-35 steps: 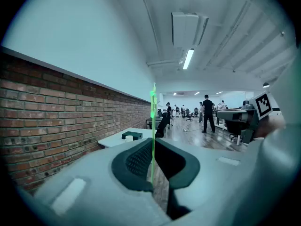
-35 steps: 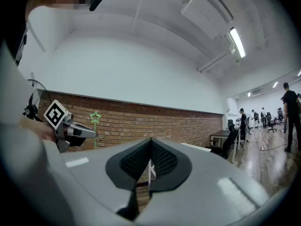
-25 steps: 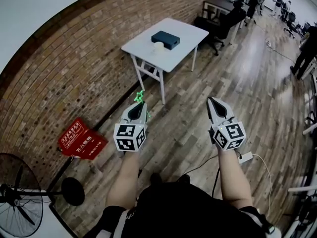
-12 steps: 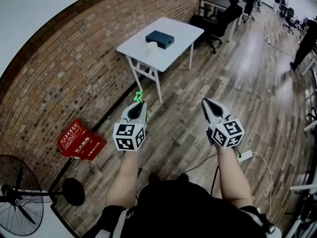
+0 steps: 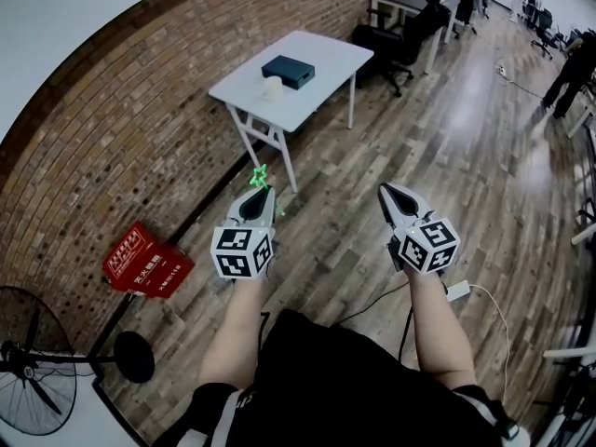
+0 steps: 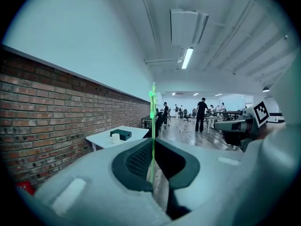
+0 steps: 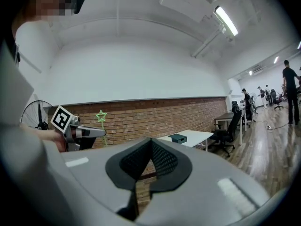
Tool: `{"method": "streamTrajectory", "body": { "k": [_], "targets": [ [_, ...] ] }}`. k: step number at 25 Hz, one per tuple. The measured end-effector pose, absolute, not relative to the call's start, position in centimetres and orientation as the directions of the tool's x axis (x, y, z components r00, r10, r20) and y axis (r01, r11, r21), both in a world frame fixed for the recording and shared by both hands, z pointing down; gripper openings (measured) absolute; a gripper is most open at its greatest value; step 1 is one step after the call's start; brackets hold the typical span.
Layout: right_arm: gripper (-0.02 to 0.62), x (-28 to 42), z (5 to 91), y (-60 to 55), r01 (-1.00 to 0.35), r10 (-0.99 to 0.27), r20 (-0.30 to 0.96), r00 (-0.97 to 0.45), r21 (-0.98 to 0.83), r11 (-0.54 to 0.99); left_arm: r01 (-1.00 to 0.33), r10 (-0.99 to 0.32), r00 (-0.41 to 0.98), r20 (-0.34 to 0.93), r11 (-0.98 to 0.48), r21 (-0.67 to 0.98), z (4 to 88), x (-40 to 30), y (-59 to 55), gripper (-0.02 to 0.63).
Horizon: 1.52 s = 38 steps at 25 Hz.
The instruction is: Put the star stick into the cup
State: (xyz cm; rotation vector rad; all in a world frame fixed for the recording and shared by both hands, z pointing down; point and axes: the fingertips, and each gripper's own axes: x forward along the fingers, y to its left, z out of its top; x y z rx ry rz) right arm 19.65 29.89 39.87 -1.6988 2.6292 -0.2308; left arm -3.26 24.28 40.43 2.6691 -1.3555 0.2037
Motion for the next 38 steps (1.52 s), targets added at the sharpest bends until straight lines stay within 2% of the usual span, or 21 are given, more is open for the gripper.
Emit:
{"method": "streamTrajectory", "body": {
  "k": [6,15,21,28,38],
  "targets": [
    [0.0,22.2,39.5,29.8,-0.913,-0.916,0.069,-0.394,-0.145,0.381,-0.799,-0.779,0.598,0.189,-0.599,0.058,40.3,-0.9,23.3,0.017],
    [0.0,21.5,40.9,25.1,-0.904,-0.908,0.082,-0.411,-0.167,0.394,-0.789,-0.771,0.61,0.182,-0.612,0.051,40.6,-1.1,18.4,0.017],
    [0.0,20.6,42.0,19.1,-0.903,-0.899,0.123,-0.42,-0.161,0.399,-0.793,-0.771,0.607,0.193,-0.603,0.082,42.1,-2.0,12.1,0.017],
    [0.0,19.8,43.1,9.9,-0.91,-0.898,0.169,-0.407,-0.159,0.382,-0.786,-0.765,0.611,0.203,-0.617,0.041,42.5,-2.6,2.8,0.018],
    [0.0,17.2,40.4,-1.2,-0.926,-0.912,0.168,-0.373,-0.119,0.357,-0.767,-0.751,0.64,0.163,-0.638,0.066,40.9,-5.9,-7.9,0.018]
  ]
}}
